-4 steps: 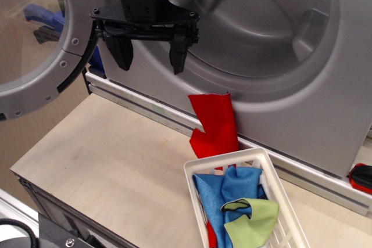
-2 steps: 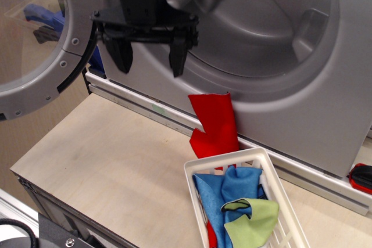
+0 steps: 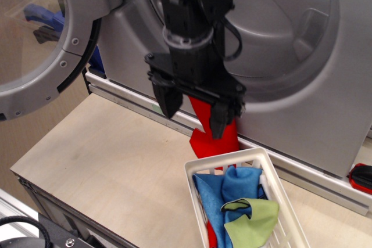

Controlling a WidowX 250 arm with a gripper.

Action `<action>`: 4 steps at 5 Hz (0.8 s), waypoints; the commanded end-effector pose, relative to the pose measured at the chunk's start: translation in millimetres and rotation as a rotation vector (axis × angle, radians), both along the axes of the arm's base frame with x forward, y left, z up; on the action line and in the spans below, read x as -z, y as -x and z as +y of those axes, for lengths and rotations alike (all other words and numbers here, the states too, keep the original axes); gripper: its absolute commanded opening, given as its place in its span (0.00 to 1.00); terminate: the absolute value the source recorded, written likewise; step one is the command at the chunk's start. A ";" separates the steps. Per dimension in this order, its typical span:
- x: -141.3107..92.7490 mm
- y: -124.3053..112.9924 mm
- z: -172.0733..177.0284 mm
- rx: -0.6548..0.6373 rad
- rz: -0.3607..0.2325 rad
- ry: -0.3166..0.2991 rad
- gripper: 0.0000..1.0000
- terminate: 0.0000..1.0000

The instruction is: Put clothes in laundry machine

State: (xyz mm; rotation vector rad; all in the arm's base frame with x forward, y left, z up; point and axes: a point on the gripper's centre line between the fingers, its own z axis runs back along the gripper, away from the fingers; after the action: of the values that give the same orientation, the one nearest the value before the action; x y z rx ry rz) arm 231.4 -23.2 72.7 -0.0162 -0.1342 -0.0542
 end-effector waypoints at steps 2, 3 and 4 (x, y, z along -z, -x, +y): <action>39.7 26.7 -46.2 0.406 0.012 0.037 1.00 0.00; 56.3 27.6 -49.1 0.393 -0.020 -0.011 1.00 0.00; 71.6 23.2 -48.5 0.389 -0.016 -0.022 1.00 0.00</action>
State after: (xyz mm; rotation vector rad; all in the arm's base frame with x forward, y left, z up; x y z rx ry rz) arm 210.6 -75.5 -8.3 -0.0146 -0.1119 -0.4400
